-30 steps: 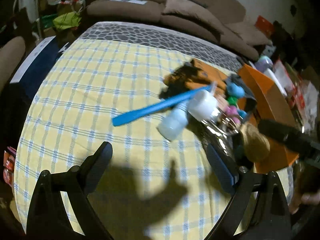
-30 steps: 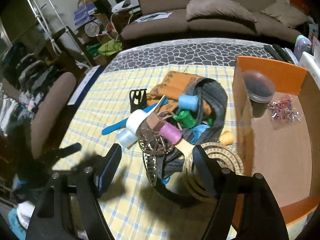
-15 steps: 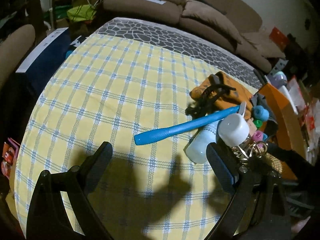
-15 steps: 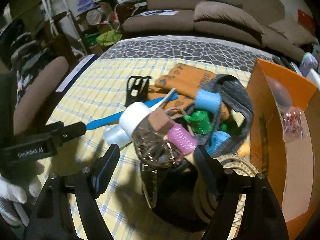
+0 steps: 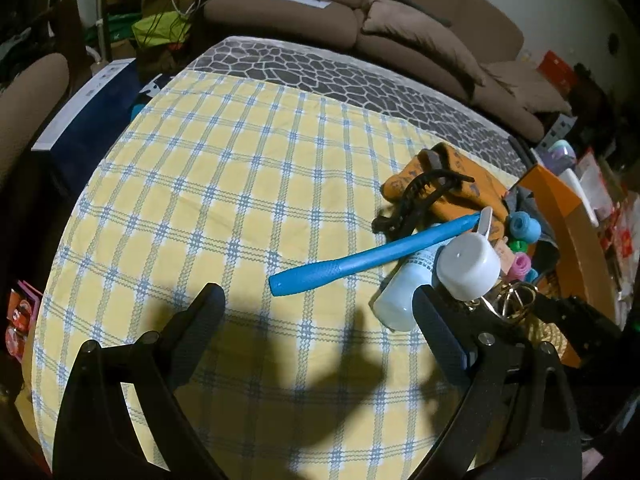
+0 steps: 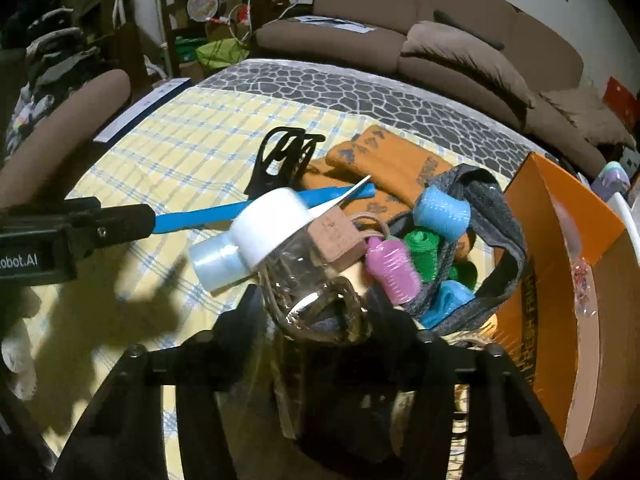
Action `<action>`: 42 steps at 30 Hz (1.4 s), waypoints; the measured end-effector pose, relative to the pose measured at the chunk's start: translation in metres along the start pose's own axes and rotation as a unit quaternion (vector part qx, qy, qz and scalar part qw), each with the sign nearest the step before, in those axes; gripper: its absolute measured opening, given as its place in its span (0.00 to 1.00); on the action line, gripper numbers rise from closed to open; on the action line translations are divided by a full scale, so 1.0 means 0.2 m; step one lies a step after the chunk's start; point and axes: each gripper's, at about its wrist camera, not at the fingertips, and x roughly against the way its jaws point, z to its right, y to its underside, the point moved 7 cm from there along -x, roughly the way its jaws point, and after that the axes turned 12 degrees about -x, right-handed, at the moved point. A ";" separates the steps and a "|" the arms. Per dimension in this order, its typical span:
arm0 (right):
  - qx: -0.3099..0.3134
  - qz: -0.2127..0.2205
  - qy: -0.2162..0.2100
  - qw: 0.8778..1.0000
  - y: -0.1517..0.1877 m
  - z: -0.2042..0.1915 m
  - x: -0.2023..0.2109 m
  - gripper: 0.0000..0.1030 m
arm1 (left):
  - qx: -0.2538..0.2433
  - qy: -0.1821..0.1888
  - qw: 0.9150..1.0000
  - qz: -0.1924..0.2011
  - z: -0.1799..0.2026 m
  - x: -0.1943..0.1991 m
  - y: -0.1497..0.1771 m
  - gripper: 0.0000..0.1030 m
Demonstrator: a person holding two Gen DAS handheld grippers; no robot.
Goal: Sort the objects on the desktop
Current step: 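Grasp the gold metal hair clip on the pile with the right tool, then grasp the white plastic scoop with the left tool while the right tool lifts the gold clip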
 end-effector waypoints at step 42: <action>-0.178 0.021 -0.153 0.972 -0.09 0.41 0.38 0.40 | -0.163 0.014 0.985 0.051 0.49 -0.11 -0.12 0.55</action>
